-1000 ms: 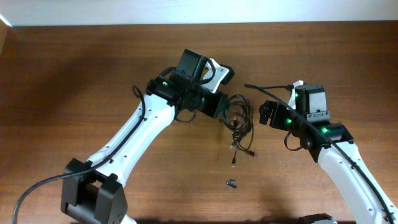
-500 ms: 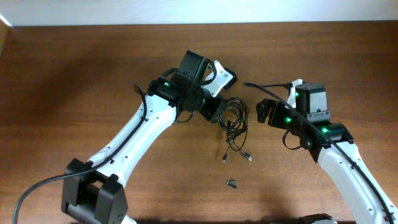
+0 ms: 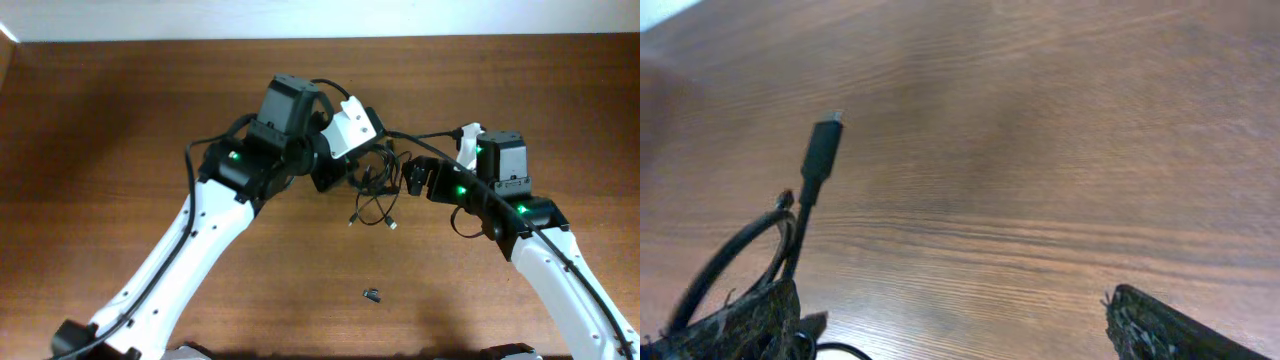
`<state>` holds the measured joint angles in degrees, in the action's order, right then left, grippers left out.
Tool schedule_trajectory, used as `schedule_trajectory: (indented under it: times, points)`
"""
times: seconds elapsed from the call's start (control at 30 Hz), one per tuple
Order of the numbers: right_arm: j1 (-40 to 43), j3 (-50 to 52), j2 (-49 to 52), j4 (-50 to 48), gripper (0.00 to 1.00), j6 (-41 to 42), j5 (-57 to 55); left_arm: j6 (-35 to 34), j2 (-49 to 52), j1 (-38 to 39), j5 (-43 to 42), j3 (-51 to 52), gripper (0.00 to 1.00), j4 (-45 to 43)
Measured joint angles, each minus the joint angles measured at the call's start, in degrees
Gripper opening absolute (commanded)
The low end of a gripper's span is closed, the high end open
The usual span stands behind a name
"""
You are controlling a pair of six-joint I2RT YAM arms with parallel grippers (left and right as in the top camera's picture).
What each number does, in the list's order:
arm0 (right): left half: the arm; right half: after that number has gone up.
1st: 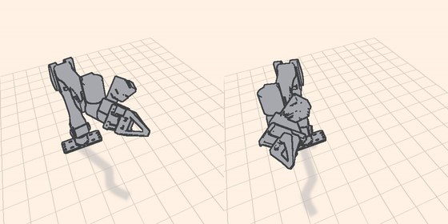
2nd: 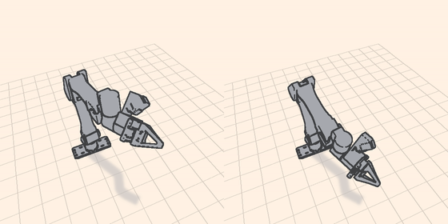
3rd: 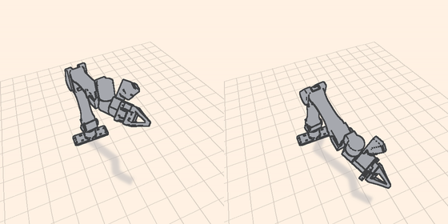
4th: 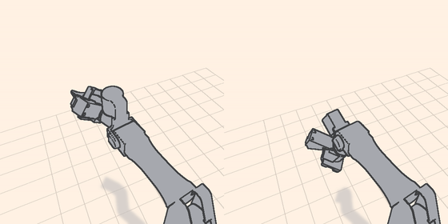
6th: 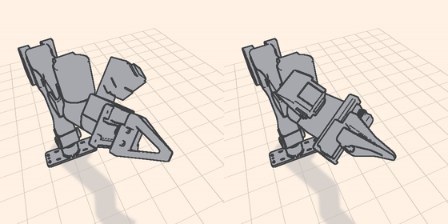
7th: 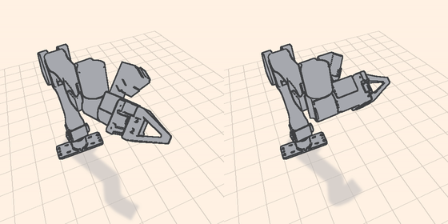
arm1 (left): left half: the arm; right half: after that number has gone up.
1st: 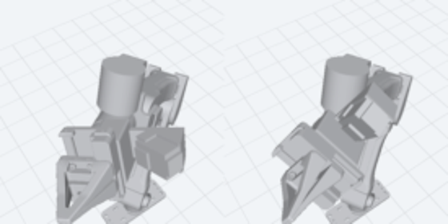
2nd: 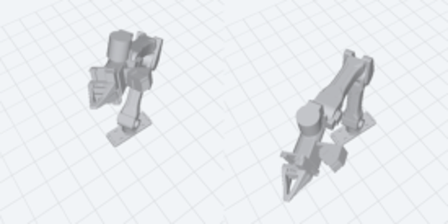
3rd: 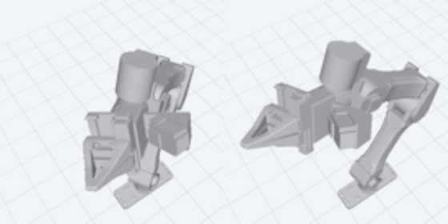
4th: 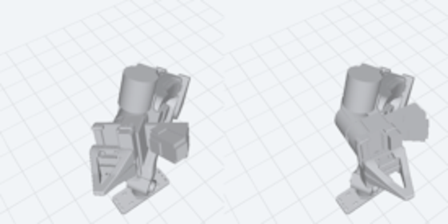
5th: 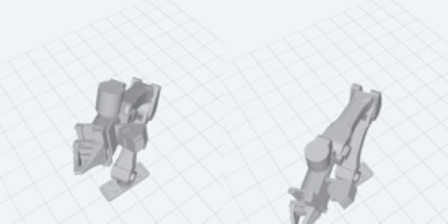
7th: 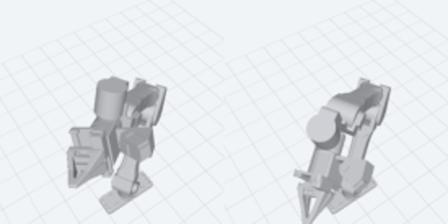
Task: Untangle cables
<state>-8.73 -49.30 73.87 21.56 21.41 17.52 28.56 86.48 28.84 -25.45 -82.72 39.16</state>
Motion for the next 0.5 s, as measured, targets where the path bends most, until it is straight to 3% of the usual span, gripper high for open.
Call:
schedule_trajectory:
  times: [0.1, 0.3, 0.5]
  points:
    - [0.0, 0.0, 0.0, -2.95, 0.99, -0.66, 4.81, 0.2, -1.09, 0.0, 0.07, -0.02, 0.0, 1.09]
    - [0.0, 0.0, 0.02, -10.29, 0.99, 2.47, 15.82, 0.22, -1.09, 0.0, 8.39, -0.02, 0.0, 5.14]
    - [0.0, 0.0, 0.02, -10.27, 0.99, 2.69, 18.6, 0.37, -1.09, 0.0, 10.62, 0.0, 0.0, 6.51]
